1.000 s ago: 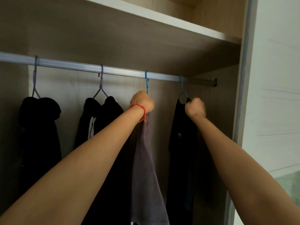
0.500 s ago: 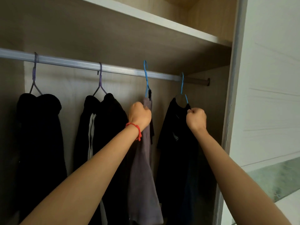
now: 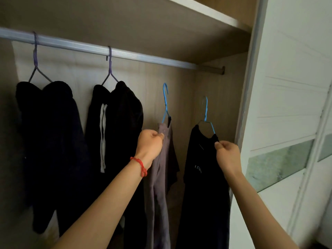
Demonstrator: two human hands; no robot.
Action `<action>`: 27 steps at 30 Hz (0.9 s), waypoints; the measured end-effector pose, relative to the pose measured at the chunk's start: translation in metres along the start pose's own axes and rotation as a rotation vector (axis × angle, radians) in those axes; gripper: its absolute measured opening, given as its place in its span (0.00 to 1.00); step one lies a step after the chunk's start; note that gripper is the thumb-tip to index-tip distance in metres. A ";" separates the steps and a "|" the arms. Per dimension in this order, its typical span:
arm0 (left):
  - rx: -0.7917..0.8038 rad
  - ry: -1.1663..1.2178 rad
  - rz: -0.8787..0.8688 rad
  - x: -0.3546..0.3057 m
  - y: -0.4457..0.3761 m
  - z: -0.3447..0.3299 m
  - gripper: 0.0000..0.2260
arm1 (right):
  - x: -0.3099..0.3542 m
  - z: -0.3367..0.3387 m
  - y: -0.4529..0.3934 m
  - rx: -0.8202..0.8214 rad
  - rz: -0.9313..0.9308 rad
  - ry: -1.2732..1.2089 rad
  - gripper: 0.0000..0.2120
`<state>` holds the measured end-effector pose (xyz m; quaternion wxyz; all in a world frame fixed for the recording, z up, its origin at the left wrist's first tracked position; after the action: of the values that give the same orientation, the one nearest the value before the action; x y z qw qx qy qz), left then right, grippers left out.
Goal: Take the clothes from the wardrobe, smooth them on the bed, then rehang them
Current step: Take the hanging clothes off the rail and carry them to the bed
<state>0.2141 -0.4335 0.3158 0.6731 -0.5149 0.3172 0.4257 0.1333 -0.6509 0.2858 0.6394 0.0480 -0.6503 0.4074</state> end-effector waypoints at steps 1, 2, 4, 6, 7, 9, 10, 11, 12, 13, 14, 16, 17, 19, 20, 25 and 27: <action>0.010 0.016 -0.008 0.003 0.007 0.002 0.12 | -0.001 0.003 0.009 -0.007 -0.004 0.010 0.15; 0.022 0.028 -0.016 0.007 0.014 0.005 0.12 | -0.001 0.006 0.019 -0.014 -0.006 0.017 0.15; 0.045 0.050 -0.028 0.014 0.030 0.010 0.14 | 0.001 0.013 0.041 -0.031 -0.013 0.036 0.15; 0.081 0.066 -0.041 0.019 0.048 0.018 0.15 | 0.007 0.019 0.067 -0.053 -0.015 0.055 0.15; 0.106 0.073 -0.052 0.021 0.058 0.022 0.14 | 0.010 0.022 0.081 -0.068 -0.013 0.049 0.14; 0.152 0.105 -0.086 0.025 0.079 0.033 0.13 | 0.020 0.031 0.111 -0.102 -0.018 0.030 0.14; 0.172 0.127 -0.108 0.028 0.090 0.039 0.12 | 0.025 0.036 0.128 -0.119 -0.019 0.021 0.13; 0.196 0.145 -0.131 0.030 0.101 0.044 0.12 | 0.031 0.041 0.146 -0.134 -0.021 0.003 0.13; 0.225 0.153 -0.154 0.032 0.113 0.050 0.11 | 0.036 0.046 0.165 -0.155 -0.029 -0.017 0.12; 0.256 0.158 -0.179 0.033 0.125 0.057 0.10 | 0.041 0.052 0.185 -0.183 -0.040 -0.029 0.12; 0.285 0.164 -0.202 0.035 0.137 0.064 0.10 | 0.047 0.058 0.205 -0.207 -0.043 -0.032 0.11; 0.348 0.200 -0.243 0.036 0.163 0.080 0.09 | 0.059 0.071 0.248 -0.256 -0.045 -0.010 0.11; 0.381 0.227 -0.262 0.036 0.176 0.087 0.09 | 0.065 0.078 0.269 -0.290 -0.052 0.001 0.12; 0.445 0.290 -0.293 0.034 0.203 0.102 0.09 | 0.077 0.095 0.311 -0.363 -0.064 0.027 0.13; 0.472 0.316 -0.308 0.033 0.215 0.108 0.09 | 0.082 0.104 0.330 -0.405 -0.074 0.040 0.12; 0.605 0.361 -0.415 0.014 0.275 0.129 0.07 | 0.107 0.160 0.415 -0.613 -0.134 0.113 0.11; 0.681 0.389 -0.442 0.003 0.299 0.129 0.07 | 0.113 0.180 0.442 -0.662 -0.151 0.136 0.12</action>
<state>-0.0547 -0.2759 0.2212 0.8068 -0.3898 0.4424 0.0382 -0.2872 -0.4118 0.2044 0.6907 -0.1412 -0.6976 0.1281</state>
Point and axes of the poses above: each hand's wrist, its own y-axis away from the middle knuckle, its own z-axis out of the back of the hand, x = y × z, the point moved 5 cm from there along -y, towards the middle knuckle, and after that the axes turned 4 degrees about -y, right-handed, at the moved point
